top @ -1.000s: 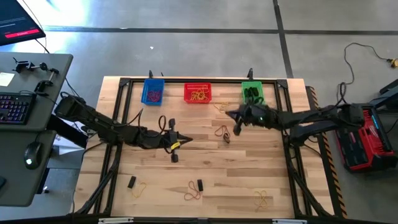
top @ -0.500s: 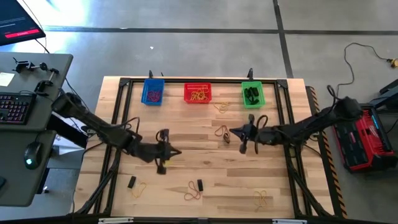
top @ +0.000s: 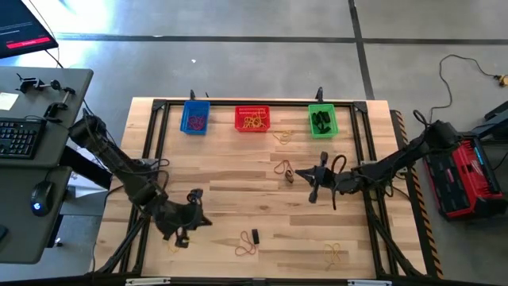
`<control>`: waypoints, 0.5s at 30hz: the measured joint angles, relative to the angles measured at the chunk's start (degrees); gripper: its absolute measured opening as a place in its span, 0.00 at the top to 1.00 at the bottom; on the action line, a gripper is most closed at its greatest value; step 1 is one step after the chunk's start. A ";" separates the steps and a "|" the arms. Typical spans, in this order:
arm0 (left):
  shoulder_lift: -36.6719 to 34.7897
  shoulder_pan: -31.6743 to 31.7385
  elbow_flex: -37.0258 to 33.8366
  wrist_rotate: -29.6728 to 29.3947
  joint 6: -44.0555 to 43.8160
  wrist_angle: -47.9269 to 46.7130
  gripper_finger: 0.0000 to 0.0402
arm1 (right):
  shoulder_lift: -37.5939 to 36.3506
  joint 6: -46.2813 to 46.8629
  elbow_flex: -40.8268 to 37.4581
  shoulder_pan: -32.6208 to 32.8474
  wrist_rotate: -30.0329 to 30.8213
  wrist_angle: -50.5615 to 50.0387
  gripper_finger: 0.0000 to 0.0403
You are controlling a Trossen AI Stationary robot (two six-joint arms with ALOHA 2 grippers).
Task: Sort rubber bands into baskets
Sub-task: Put the yellow rubberband into the orange bin
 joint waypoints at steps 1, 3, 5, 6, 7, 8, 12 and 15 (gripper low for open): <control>0.00 -0.75 0.00 0.00 -0.91 -0.05 1.00 | 0.00 -0.23 0.00 0.28 0.18 0.02 1.00; 0.00 -2.02 0.00 -0.14 -2.92 -0.17 1.00 | 0.00 -0.30 0.00 0.70 0.18 0.17 1.00; 0.02 -3.08 0.00 -0.36 -4.67 -0.19 1.00 | 0.00 -0.01 0.00 1.00 0.18 0.17 1.00; 0.02 -3.58 0.00 -0.37 -5.40 -0.21 1.00 | 0.00 0.03 0.02 1.14 0.18 0.17 1.00; 0.11 -4.03 0.00 -0.37 -6.11 -0.23 1.00 | 0.00 0.02 0.02 1.24 0.18 0.17 1.00; 0.24 -4.41 0.00 -0.42 -6.88 -0.23 1.00 | 0.00 0.00 0.02 1.34 0.19 0.17 1.00; 1.81 -5.36 0.00 0.28 -9.75 -0.76 1.00 | 0.00 0.58 0.04 1.49 0.16 0.17 1.00; 3.53 -5.42 0.00 3.05 -11.81 -0.99 1.00 | 0.00 1.05 0.04 1.49 0.04 0.15 1.00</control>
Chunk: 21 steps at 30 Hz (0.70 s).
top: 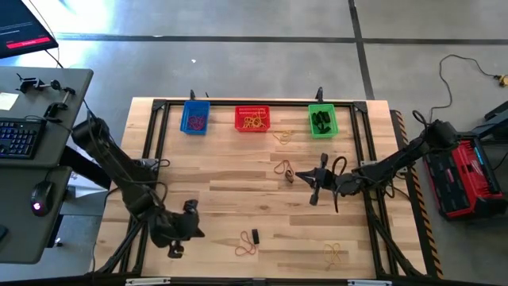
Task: Sort rubber bands into baskets
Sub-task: Put the yellow rubberband into the orange bin
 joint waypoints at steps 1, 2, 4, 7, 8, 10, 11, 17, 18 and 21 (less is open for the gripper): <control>0.64 0.00 0.00 0.87 -0.45 -0.02 1.00 | 0.00 0.00 0.00 0.00 -0.24 -0.07 1.00; 1.30 0.00 0.00 1.56 -1.05 -0.08 1.00 | 0.00 0.00 0.00 0.00 -0.78 -0.29 1.00; 2.44 0.00 0.00 3.19 -2.53 -0.24 1.00 | 0.00 0.00 0.00 0.00 -0.96 -0.42 1.00; 4.38 -0.32 0.00 5.88 -5.91 -0.24 1.00 | 0.00 -0.06 0.00 0.00 -0.23 -0.15 1.00; 5.18 -0.64 0.00 6.44 -7.07 -0.24 1.00 | 0.00 0.00 0.00 0.00 -0.06 0.03 1.00; 7.31 -1.72 0.80 7.28 -8.97 -1.13 1.00 | 0.00 0.02 0.00 0.00 -0.04 0.09 1.00; 8.63 -2.35 1.64 8.00 -9.57 -1.72 1.00 | 0.00 0.02 0.00 0.00 -0.10 0.07 1.00; 17.82 -5.59 10.66 10.20 -12.97 -11.50 1.00 | 0.01 0.02 0.00 0.00 -0.20 0.07 1.00; 19.36 -5.91 12.40 10.71 -14.10 -13.54 1.00 | 0.00 0.01 0.00 0.00 -0.22 0.04 1.00; 23.27 -6.56 16.46 13.10 -18.30 -17.60 1.00 | 0.00 0.02 0.00 0.00 -0.24 0.05 1.00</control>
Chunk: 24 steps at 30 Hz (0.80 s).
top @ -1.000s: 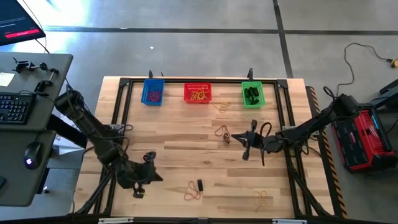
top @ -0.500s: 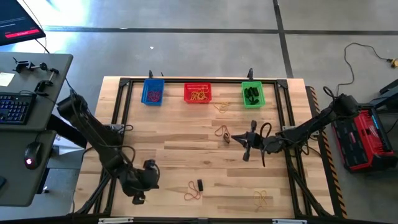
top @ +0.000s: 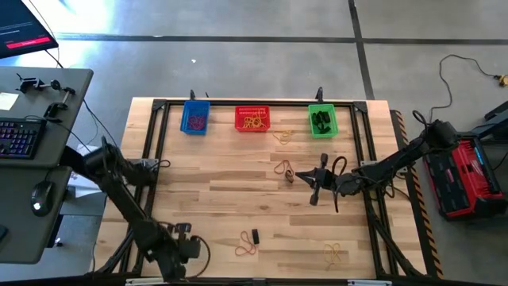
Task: Sort rubber bands into baskets
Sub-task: Put the yellow rubberband into the orange bin
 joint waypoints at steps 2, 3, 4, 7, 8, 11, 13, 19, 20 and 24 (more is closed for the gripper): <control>2.05 -0.33 1.72 1.63 -3.21 -1.19 1.00 | 0.00 0.00 0.00 0.00 -0.21 0.01 1.00; 2.86 -0.33 2.35 2.25 -4.75 -1.44 1.00 | 0.01 0.00 0.00 0.00 -0.22 0.00 1.00; 3.60 -0.35 2.93 2.83 -6.29 -1.87 0.99 | 0.00 0.00 0.00 0.00 -0.24 0.00 1.00; 5.03 -0.39 4.33 2.98 -10.89 -4.80 0.96 | 0.00 0.00 0.00 0.00 -0.22 0.00 1.00; 5.33 -0.39 4.82 2.97 -11.75 -6.07 0.95 | 0.00 0.00 0.00 0.00 -0.22 -0.02 1.00; 5.66 -0.39 5.50 2.91 -13.92 -10.20 0.91 | 0.00 0.00 0.00 0.00 -0.22 -0.10 1.00; 5.72 -0.39 5.50 2.93 -16.35 -13.38 0.88 | 0.00 0.00 0.00 0.00 -0.20 -0.29 1.00; 5.72 -0.39 5.37 2.89 -23.61 -19.23 0.83 | 0.00 0.44 0.00 0.00 -0.20 -0.46 1.00; 5.72 -0.39 5.29 2.91 -24.94 -19.21 0.82 | 0.00 0.44 0.00 0.00 -0.20 -0.46 1.00; 5.72 -0.15 5.24 3.05 -29.86 -19.64 0.82 | 0.01 0.44 0.00 0.00 -0.19 -0.47 1.00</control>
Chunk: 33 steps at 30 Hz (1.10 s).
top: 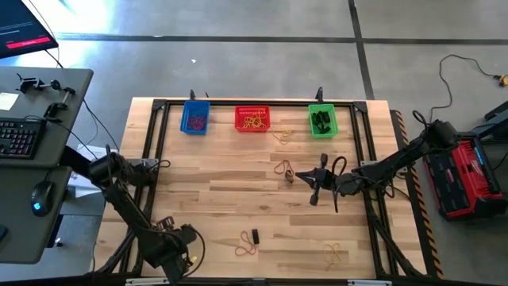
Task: Sort rubber bands into baskets
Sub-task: Put the yellow rubberband into the orange bin
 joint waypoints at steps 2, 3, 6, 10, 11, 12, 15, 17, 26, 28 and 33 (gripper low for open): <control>0.00 0.02 0.00 -0.08 -1.44 -0.60 0.82 | -0.01 0.00 0.00 0.00 0.00 0.00 1.00; 0.13 0.02 0.00 -0.29 -1.99 -1.10 0.82 | -0.01 0.00 0.00 0.00 0.00 0.00 1.00; 1.41 0.11 0.00 -0.83 -0.92 -2.94 0.82 | -0.01 0.00 0.00 0.00 0.01 -0.01 1.00; 3.30 0.13 0.00 -1.58 2.88 -4.14 0.82 | 0.01 0.00 0.00 -0.01 0.01 -0.06 1.00; 3.52 0.13 -0.02 -2.23 3.26 -4.47 0.82 | 0.01 0.00 0.00 0.00 0.01 -0.15 1.00; 3.70 0.19 -0.02 -2.96 3.42 -5.23 0.82 | 0.01 0.00 0.00 0.00 0.01 -0.28 1.00; 3.82 0.62 -0.29 -4.15 4.41 -7.09 0.82 | 0.01 0.00 0.00 0.00 0.01 -0.32 1.00; 3.81 0.96 -1.49 -4.25 5.52 -6.12 0.82 | 0.01 0.00 0.00 0.00 0.01 -0.32 1.00; 3.25 2.08 -5.90 -2.00 14.37 -0.57 0.83 | 0.01 0.00 0.01 0.00 -0.58 -0.41 1.00; 2.82 2.09 -6.00 -1.80 16.23 0.04 0.84 | 0.01 0.02 0.02 -0.01 -0.58 -0.42 1.00; 1.80 2.42 -6.08 -1.13 16.92 1.11 0.93 | 0.01 0.46 0.02 -0.02 -0.63 -0.40 1.00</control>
